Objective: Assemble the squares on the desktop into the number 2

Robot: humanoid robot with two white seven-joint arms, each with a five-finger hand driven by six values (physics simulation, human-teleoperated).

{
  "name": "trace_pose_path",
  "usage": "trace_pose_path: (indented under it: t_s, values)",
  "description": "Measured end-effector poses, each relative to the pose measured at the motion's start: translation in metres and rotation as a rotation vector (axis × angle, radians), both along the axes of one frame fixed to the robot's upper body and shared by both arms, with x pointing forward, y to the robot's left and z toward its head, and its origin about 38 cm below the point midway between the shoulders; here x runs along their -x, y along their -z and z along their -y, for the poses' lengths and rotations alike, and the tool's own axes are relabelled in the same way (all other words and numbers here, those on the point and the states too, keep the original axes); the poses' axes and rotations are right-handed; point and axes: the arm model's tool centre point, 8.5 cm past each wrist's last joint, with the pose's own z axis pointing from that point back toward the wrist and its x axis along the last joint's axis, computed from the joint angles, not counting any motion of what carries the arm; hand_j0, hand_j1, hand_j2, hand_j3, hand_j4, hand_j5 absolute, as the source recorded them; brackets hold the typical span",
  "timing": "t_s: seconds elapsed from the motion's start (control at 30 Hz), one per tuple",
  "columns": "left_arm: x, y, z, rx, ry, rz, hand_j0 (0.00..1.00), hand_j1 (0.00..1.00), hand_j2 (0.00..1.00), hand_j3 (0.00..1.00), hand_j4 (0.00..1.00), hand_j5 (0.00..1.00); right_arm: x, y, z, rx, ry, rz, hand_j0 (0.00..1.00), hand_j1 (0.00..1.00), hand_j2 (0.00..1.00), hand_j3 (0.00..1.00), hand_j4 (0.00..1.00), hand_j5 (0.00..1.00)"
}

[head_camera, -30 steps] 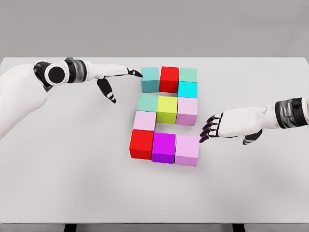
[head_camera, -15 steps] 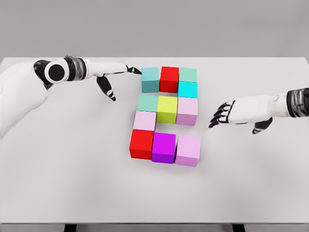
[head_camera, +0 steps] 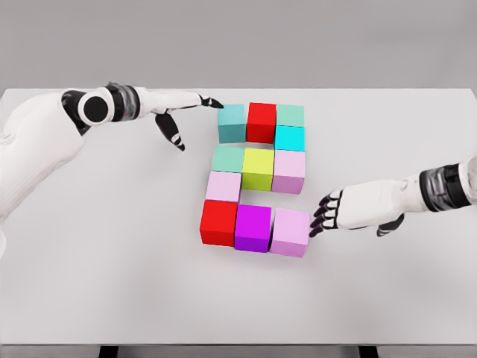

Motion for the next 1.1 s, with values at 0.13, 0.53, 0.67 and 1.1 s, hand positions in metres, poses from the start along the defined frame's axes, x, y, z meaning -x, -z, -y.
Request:
trace_pose_path:
  t_s: [0.13, 0.53, 0.67, 1.1]
  values:
    - [-0.001, -0.002, 0.004, 0.002, -0.004, 0.002, 1.0, 1.0, 1.0, 1.0, 1.0, 1.0, 0.002, -0.001, -0.002, -0.002, -0.01, 0.001, 1.0, 1.0, 1.0, 1.0, 1.0, 1.0]
    - [-0.009, -0.015, -0.017, 0.02, -0.095, -0.006, 1.0, 1.0, 1.0, 1.0, 1.0, 1.0, 0.002, -0.002, -0.004, -0.007, -0.015, 0.003, 1.0, 1.0, 1.0, 1.0, 1.0, 1.0]
    - [-0.006, -0.006, -0.019, 0.0, -0.1, -0.049, 1.0, 1.0, 1.0, 1.0, 1.0, 1.0, 0.002, -0.003, -0.005, -0.008, -0.016, 0.005, 1.0, 1.0, 1.0, 1.0, 1.0, 1.0]
    - [-0.003, 0.008, -0.016, -0.015, -0.1, -0.085, 1.0, 1.0, 1.0, 1.0, 1.0, 1.0, 0.002, -0.004, -0.007, -0.011, -0.022, 0.007, 1.0, 1.0, 1.0, 1.0, 1.0, 1.0]
